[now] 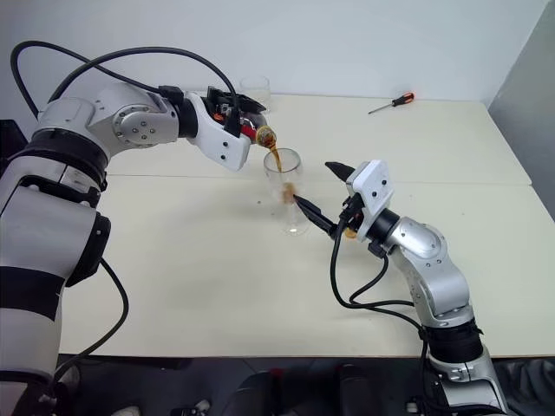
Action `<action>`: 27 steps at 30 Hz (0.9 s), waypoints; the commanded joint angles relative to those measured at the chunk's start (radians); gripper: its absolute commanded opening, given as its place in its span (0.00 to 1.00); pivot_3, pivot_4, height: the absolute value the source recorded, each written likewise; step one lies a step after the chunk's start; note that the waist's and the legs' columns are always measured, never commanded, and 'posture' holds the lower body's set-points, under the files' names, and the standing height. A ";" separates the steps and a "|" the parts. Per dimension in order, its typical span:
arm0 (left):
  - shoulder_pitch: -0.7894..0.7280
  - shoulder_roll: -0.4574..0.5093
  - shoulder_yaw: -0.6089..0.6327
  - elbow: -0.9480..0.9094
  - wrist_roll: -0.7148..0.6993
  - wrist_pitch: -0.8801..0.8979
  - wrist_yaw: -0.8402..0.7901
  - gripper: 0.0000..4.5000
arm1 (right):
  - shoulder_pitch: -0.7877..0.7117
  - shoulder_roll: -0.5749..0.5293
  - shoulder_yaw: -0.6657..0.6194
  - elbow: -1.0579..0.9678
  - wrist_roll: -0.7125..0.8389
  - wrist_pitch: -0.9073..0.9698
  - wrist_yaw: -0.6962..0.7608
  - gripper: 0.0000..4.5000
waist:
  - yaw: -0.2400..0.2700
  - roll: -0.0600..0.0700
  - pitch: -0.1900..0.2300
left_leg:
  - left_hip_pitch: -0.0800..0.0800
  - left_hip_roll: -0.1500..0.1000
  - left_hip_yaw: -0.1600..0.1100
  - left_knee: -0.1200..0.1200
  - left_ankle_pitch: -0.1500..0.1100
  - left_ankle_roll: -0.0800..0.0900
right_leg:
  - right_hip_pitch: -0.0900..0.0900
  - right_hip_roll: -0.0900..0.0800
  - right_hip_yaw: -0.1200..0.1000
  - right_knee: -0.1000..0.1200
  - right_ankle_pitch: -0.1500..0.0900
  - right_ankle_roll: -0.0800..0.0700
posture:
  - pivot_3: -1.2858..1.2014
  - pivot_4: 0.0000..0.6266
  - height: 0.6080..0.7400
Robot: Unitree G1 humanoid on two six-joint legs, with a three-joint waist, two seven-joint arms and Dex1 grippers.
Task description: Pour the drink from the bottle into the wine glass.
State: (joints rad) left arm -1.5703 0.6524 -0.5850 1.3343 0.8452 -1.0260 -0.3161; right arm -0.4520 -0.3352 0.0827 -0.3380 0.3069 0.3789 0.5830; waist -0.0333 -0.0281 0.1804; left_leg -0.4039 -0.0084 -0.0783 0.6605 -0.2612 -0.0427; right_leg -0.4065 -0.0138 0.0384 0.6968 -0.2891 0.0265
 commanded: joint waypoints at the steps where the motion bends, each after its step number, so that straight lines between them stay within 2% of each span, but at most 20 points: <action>1: -0.052 0.014 0.006 -0.006 -0.009 0.012 0.025 0.57 | -0.010 0.006 -0.017 -0.013 0.006 -0.028 -0.008 1.00 | 0.000 0.000 0.000 | 0.000 0.000 0.000 0.000 0.000 0.000 | 0.000 0.000 0.000 0.000 0.000 0.000 | 0.52 0.24 1.00; 27: -0.069 0.012 -0.016 -0.003 0.015 0.007 0.043 0.57 | -0.013 0.012 -0.018 -0.003 0.001 -0.035 -0.010 1.00 | 0.000 0.000 0.000 | 0.000 0.000 0.000 0.000 0.000 0.000 | 0.000 0.000 0.000 0.000 0.000 0.000 | 0.52 0.24 1.00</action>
State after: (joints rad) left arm -1.5836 0.6523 -0.6043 1.3413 0.8683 -1.0134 -0.2954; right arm -0.4520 -0.3298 0.0818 -0.3257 0.3043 0.3776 0.5807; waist -0.0334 -0.0280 0.1804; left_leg -0.4039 -0.0085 -0.0782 0.6607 -0.2612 -0.0427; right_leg -0.4066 -0.0138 0.0385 0.6970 -0.2891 0.0265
